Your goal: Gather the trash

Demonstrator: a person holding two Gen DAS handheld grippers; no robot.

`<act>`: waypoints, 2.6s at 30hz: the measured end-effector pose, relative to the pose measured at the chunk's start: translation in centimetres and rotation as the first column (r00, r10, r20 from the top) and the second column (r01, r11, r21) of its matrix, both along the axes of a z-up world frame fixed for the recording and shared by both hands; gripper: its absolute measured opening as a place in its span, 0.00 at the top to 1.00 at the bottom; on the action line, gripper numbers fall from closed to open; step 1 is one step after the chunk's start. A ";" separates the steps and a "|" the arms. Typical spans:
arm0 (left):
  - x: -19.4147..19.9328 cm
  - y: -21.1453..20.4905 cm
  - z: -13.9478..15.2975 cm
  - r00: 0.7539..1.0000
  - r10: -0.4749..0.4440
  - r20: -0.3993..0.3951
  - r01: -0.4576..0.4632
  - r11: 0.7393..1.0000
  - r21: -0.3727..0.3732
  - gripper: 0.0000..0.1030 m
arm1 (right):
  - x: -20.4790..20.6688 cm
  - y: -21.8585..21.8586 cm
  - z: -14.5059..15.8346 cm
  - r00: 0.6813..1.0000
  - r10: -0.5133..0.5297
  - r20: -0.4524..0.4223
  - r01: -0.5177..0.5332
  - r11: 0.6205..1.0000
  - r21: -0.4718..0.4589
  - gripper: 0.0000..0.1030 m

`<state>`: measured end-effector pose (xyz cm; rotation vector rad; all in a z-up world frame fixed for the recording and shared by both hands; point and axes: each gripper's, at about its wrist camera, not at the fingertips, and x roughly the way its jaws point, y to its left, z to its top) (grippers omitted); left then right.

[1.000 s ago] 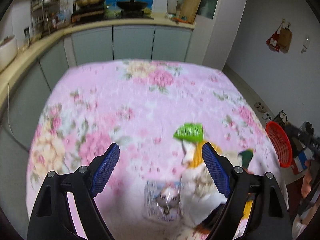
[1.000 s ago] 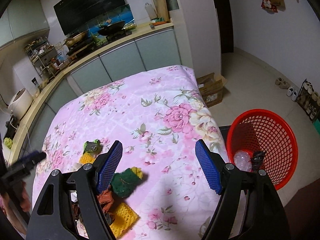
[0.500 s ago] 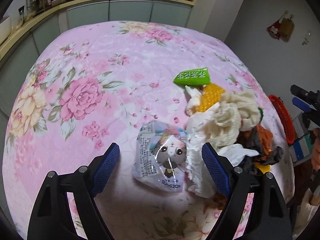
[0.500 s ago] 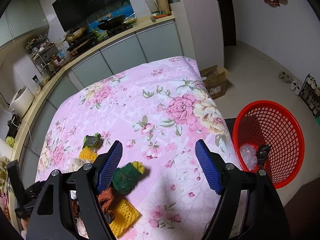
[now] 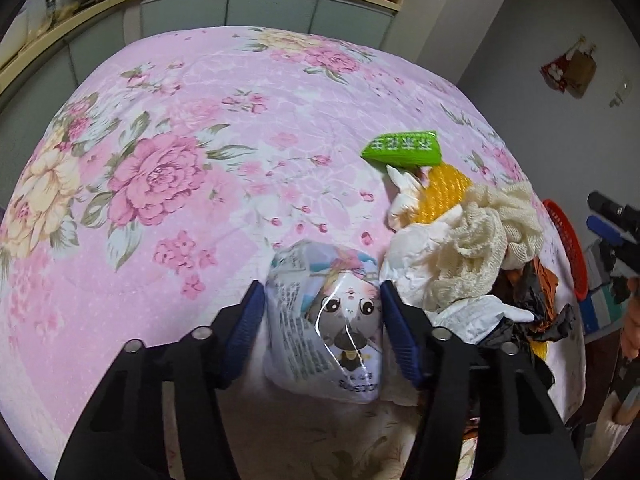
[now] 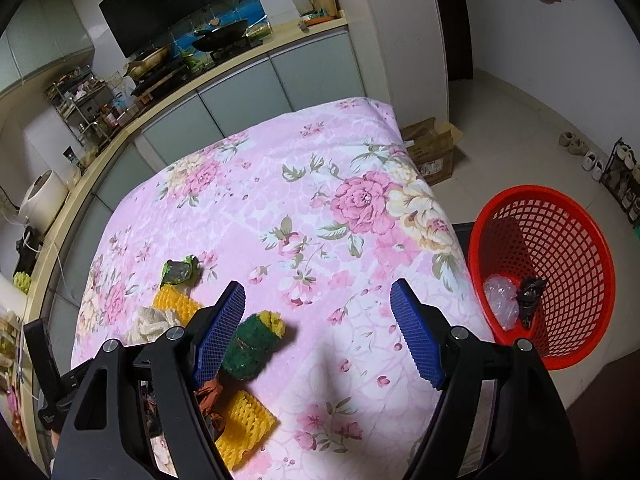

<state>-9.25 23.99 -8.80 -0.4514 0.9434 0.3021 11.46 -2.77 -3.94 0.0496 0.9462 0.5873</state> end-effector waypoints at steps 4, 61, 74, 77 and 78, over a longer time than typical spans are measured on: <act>-0.5 0.0 -0.2 1.000 -0.001 0.022 0.001 1.000 -0.005 0.48 | 0.1 0.3 -0.6 1.000 0.005 -0.028 -0.005 1.000 -0.001 0.29; -3.7 3.1 4.7 0.974 0.181 0.136 -0.193 0.978 0.078 0.56 | -1.2 7.0 -4.0 0.982 0.189 -0.017 -0.190 0.979 -0.069 0.61; -0.5 2.1 8.3 0.971 0.138 0.193 -0.171 0.972 0.163 0.56 | 0.4 4.8 1.5 0.979 0.119 0.165 -0.114 0.993 -0.039 0.61; 0.4 1.6 9.3 0.971 0.119 0.209 -0.158 0.971 0.178 0.56 | 0.4 4.3 2.8 0.973 0.111 0.202 -0.108 0.994 -0.025 0.61; 0.8 1.3 9.5 0.971 0.112 0.212 -0.152 0.971 0.183 0.56 | 0.5 4.2 3.2 0.972 0.108 0.210 -0.106 0.994 -0.022 0.61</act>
